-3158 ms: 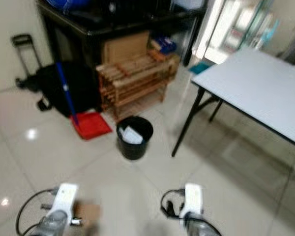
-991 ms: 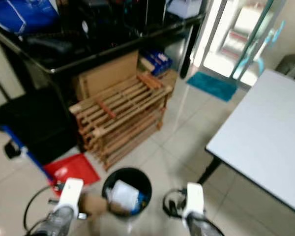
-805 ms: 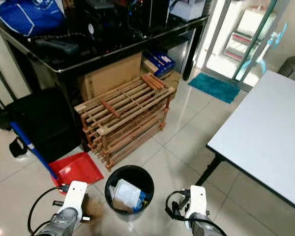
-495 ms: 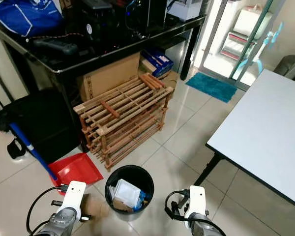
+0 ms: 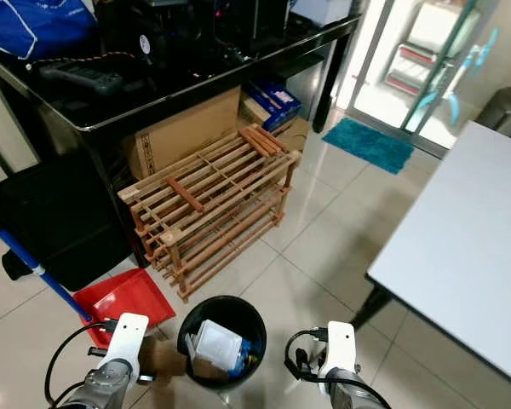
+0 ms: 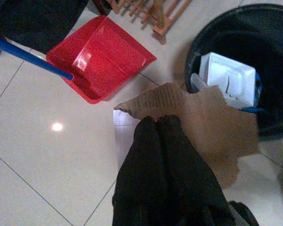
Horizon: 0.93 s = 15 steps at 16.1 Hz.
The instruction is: Picking trash to rubbish bin
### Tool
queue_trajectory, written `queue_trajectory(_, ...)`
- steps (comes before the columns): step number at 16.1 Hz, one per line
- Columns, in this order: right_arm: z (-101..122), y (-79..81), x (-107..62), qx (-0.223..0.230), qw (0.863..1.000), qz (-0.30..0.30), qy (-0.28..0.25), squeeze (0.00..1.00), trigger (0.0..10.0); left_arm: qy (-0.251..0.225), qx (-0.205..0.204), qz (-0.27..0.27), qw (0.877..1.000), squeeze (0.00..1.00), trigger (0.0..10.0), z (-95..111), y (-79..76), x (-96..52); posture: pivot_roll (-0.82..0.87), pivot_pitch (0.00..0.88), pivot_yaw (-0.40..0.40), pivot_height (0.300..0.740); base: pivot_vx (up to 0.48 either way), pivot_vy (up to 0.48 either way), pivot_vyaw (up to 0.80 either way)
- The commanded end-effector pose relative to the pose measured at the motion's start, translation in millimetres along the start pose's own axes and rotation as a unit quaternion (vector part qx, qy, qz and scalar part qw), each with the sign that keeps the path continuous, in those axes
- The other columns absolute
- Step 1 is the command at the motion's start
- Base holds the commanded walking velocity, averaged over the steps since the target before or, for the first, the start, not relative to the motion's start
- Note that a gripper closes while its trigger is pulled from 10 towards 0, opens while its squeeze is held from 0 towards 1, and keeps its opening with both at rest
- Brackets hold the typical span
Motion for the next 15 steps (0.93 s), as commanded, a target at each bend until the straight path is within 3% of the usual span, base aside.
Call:
queue_trajectory(1, -3.5, -5.6, -1.4, 0.002, 1.000, -0.004, 0.005, 0.00, 10.0, -0.003, 0.005, -0.004, 1.000, 0.00, 10.0, 2.2, -5.2, 0.2, -0.04, 0.050, -0.095, 0.740, 0.356, 0.000, 0.00)
queue_trajectory(4, -3.9, -5.6, -1.4, 0.001, 1.000, -0.003, 0.006, 0.00, 10.0, -0.005, 0.004, -0.003, 1.000, 0.00, 10.0, 3.1, -5.4, 0.1, -0.04, 0.052, -0.095, 0.740, 0.356, 0.000, 0.00)
queue_trajectory(8, -1.5, -4.4, -1.1, -0.010, 1.000, 0.003, 0.003, 0.00, 10.0, -0.013, 0.000, -0.010, 1.000, 0.00, 10.0, 5.7, -7.9, 0.0, -0.04, 0.056, -0.094, 0.740, 0.000, 0.000, 0.00)
queue_trajectory(11, 12.8, 0.1, 0.9, -0.034, 0.999, 0.026, -0.011, 0.00, 10.0, -0.019, -0.008, -0.014, 1.000, 0.00, 10.0, 12.5, -11.1, 1.0, -0.05, 0.062, -0.097, 0.740, 0.000, 0.000, 0.00)
queue_trajectory(12, 26.7, 4.9, 1.9, -0.063, 0.996, 0.054, -0.025, 0.00, 10.0, -0.024, -0.002, -0.025, 0.999, 0.00, 10.0, 17.8, -15.0, 1.6, -0.06, 0.070, -0.100, 0.740, 0.000, 0.000, 0.00)
queue_trajectory(15, 54.5, 22.6, -0.4, -0.098, 0.984, 0.140, -0.059, 0.00, 10.0, -0.038, 0.001, -0.047, 0.998, 0.00, 10.0, 34.1, -24.8, 2.9, -0.08, 0.092, -0.105, 0.740, 0.000, 0.000, 0.00)
Point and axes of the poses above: a point about 5 cm out from each wrist's last joint towards the gripper, its own x axis pointing out of the wrist towards the gripper, its own z axis along the axis of the wrist's last joint, y = z × x, the point moved 6 cm from there along x, pointing out of the wrist towards the gripper, and after that the axes turned 11 degrees about -x, right-handed, at the moved point
